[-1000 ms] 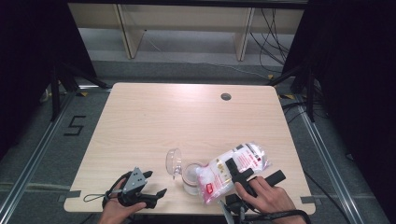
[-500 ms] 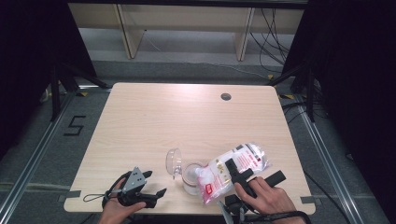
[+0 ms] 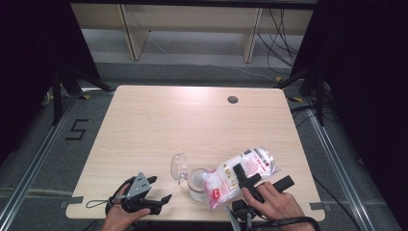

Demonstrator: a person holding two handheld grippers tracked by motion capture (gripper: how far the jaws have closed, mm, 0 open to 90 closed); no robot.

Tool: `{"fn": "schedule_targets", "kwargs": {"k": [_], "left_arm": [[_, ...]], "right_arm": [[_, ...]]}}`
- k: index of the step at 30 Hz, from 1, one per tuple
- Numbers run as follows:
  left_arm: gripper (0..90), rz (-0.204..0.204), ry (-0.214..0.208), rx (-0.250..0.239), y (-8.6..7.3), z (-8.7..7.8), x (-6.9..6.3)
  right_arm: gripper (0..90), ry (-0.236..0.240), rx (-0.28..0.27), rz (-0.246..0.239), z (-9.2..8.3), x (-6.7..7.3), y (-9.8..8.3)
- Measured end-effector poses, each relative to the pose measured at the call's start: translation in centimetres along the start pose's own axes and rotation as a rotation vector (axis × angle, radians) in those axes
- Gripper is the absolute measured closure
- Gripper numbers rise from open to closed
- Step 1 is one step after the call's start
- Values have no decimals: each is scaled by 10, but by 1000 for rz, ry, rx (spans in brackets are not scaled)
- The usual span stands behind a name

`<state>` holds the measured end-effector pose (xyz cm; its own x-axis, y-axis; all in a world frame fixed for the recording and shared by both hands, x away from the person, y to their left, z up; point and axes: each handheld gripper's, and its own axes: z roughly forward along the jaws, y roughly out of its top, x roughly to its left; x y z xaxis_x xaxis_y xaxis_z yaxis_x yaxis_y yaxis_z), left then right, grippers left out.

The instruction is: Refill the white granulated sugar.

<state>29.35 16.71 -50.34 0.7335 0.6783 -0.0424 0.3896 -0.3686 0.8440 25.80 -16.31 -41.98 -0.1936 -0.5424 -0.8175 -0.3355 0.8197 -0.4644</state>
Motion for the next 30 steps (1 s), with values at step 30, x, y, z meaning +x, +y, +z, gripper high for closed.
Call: {"fn": "schedule_targets", "kwargs": {"k": [30], "left_arm": [[182,21,1,-9,1,-1,1]], "right_arm": [[615,7,-10,-29,1,-3,-4]]}}
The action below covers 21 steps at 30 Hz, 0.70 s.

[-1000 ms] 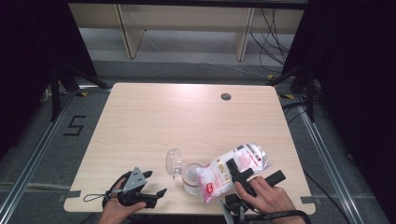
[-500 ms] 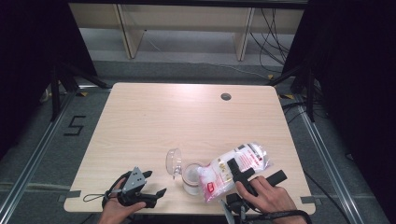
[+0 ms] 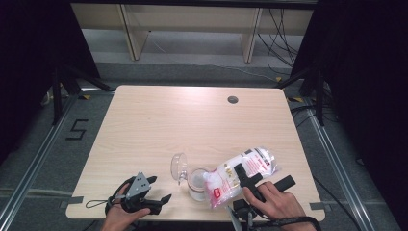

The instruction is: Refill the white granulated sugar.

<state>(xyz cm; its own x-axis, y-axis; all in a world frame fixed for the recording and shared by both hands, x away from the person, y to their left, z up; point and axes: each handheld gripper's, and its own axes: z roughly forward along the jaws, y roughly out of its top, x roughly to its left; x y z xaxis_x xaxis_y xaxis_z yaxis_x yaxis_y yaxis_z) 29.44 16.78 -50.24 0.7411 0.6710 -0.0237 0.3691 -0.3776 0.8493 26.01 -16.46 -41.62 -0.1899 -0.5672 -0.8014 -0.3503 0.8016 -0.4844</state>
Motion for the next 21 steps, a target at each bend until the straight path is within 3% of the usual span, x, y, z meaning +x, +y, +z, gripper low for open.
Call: {"fn": "schedule_targets", "kwargs": {"k": [5,6,7,8,9,10,13,17,21], "left_arm": [[179,-24,-3,2,0,0,-1],[179,0,3,2,0,0,0],[179,-3,1,0,0,0,0],[179,-4,-1,0,0,0,0],[179,-3,0,-3,0,0,0],[179,32,9,17,1,-1,3],[180,-19,0,9,0,-1,-1],[180,5,1,-5,0,1,1],[180,-16,1,-3,0,1,-1]], "right_arm": [[616,2,9,37,-2,1,0],[617,2,11,36,-2,1,0],[617,-2,4,12,-1,0,-1],[617,2,11,44,-1,2,0],[617,1,11,44,-1,2,0],[618,3,10,42,-1,2,0],[618,6,5,45,0,3,-1],[619,9,2,51,0,3,-1],[621,10,2,56,0,3,-1]]}}
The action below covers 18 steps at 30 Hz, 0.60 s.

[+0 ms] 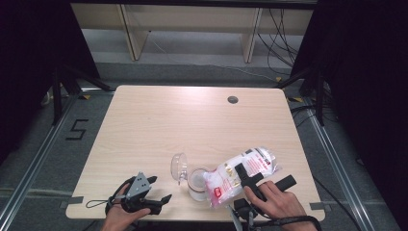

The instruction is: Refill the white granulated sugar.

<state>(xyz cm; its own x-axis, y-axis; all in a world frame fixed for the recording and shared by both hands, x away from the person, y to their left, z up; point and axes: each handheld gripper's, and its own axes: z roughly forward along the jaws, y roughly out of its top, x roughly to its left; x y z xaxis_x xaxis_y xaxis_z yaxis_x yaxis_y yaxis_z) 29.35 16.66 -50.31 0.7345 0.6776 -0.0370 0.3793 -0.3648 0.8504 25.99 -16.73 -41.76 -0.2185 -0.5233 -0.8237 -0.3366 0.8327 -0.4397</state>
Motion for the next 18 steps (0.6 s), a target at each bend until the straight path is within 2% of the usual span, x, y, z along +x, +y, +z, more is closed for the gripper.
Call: {"fn": "schedule_targets", "kwargs": {"k": [3,4,6,7,8,10,12,13,18], "left_arm": [[180,-5,-2,-4,0,0,0],[180,15,0,-4,0,0,1],[180,-6,-5,0,0,0,0],[180,1,-4,6,0,0,1],[180,1,-3,6,0,0,1],[180,0,-3,6,0,0,0],[180,-6,-4,-1,0,0,0],[180,-2,-1,-1,0,0,0],[180,-1,-1,-1,0,0,0]], "right_arm": [[622,3,-2,11,0,1,-1],[622,1,-2,13,0,1,-1],[624,5,-1,16,0,1,-1],[624,4,-1,14,1,1,-2],[626,-30,-5,18,1,2,-2],[627,-3,-10,29,1,2,-2],[629,-18,-7,27,2,2,-2],[629,4,-2,30,1,2,-2],[632,-2,5,8,1,2,-2]]}}
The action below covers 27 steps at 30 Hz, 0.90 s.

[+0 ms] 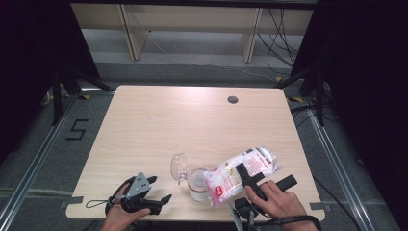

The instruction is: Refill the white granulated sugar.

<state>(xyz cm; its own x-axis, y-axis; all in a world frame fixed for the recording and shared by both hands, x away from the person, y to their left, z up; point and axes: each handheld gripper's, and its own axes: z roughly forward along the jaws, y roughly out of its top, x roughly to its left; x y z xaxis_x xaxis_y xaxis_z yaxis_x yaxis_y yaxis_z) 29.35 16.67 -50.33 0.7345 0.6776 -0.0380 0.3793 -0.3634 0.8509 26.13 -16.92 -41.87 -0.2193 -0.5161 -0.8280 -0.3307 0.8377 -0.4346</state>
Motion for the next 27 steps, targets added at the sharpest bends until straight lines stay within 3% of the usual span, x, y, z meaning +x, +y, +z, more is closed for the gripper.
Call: {"fn": "schedule_targets", "kwargs": {"k": [1,2,3,17,18,19,20,25,27], "left_arm": [[180,-1,0,1,0,0,0],[180,-4,-3,1,0,0,0],[180,1,0,1,0,0,0],[180,4,-1,-1,0,0,0],[180,15,-2,-2,0,0,0],[180,14,-2,-1,0,0,0],[180,15,-2,-1,0,0,1],[181,-4,-5,0,0,0,0],[180,24,-4,6,0,0,1]], "right_arm": [[632,2,6,-6,-1,-1,0],[632,-5,-3,-50,0,-3,-1],[633,0,8,-6,-1,-1,1],[638,2,-5,10,0,0,1],[638,-4,-14,-27,1,-2,0],[638,-3,-11,-32,1,-2,0],[639,10,-5,12,0,0,1],[642,5,-4,5,0,0,1],[643,8,-1,3,0,0,2]]}}
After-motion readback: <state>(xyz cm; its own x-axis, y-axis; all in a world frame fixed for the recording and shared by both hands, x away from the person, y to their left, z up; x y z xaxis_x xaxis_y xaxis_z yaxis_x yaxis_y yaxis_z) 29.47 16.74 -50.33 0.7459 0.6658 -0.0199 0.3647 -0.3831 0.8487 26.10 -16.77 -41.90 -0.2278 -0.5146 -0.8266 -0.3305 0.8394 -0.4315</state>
